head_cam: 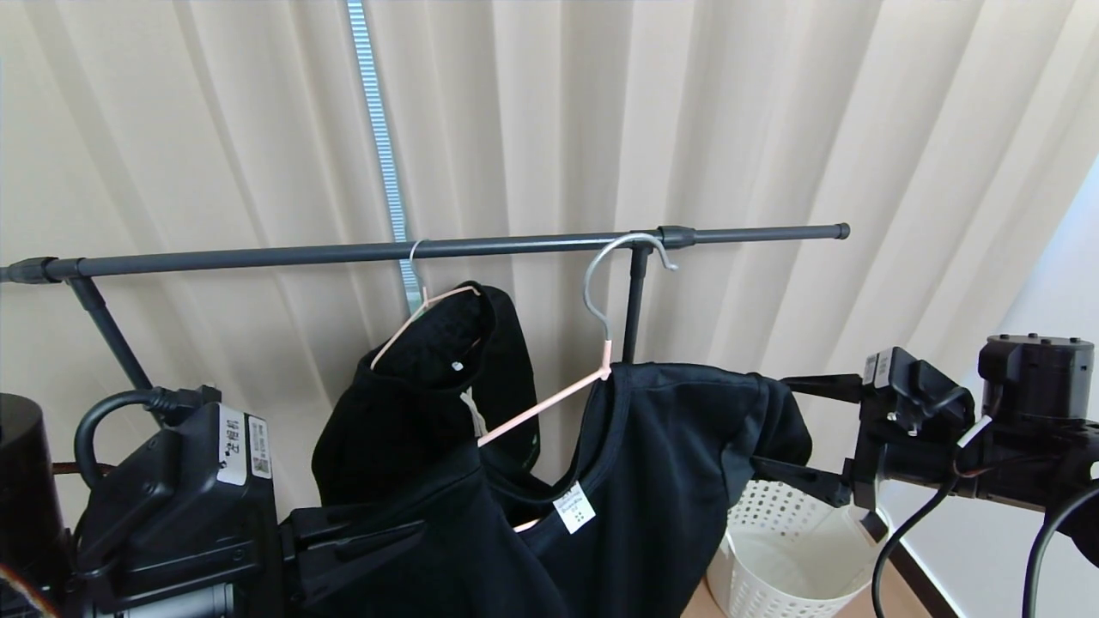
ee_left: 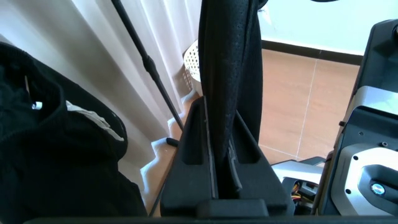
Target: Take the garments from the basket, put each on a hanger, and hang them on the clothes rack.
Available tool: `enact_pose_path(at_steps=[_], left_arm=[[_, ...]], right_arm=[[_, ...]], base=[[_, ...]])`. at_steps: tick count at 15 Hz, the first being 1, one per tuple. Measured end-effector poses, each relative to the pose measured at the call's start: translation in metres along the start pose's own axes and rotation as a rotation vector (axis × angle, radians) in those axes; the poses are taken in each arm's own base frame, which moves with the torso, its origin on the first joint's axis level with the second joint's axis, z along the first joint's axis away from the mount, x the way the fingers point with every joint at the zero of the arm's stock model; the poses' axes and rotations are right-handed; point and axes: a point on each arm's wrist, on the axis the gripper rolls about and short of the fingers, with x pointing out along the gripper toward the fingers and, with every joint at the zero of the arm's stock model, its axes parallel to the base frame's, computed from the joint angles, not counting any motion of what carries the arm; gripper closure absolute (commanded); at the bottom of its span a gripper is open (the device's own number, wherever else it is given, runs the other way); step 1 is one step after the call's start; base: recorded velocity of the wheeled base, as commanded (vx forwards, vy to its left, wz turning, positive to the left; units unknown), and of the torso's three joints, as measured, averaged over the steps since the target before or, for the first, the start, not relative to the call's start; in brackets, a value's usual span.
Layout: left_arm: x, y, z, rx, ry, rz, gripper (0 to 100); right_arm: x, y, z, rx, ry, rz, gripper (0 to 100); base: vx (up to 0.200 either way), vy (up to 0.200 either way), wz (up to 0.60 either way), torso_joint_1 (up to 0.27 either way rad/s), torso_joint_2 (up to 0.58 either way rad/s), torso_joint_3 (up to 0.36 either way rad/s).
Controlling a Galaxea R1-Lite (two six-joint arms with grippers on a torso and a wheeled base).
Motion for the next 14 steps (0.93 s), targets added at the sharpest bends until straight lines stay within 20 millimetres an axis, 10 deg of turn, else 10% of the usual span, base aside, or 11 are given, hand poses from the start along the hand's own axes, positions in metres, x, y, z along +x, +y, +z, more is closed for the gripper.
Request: enact_pose_path(at_steps=[1, 2, 14], left_arm=[[0.0, 0.0, 0.0, 0.0, -0.001, 0.0, 100], [0.0, 0.0, 0.0, 0.0, -0.001, 0.0, 100], [-0.004, 0.0, -0.004, -0.018, 0.006, 0.015, 100]], right_arm=[[0.0, -0.002, -0.001, 0.004, 0.003, -0.005, 0], [0.0, -0.004, -0.002, 0.006, 0.005, -0.009, 100], [-0.005, -0.025, -0.009, 0.022, 0.013, -0.078, 100]], base=[[0.0, 0.0, 0.0, 0.0, 0.0, 0.0], [0.0, 0.0, 0.0, 0.0, 0.0, 0.0], [0.0, 0.0, 0.0, 0.0, 0.0, 0.0]])
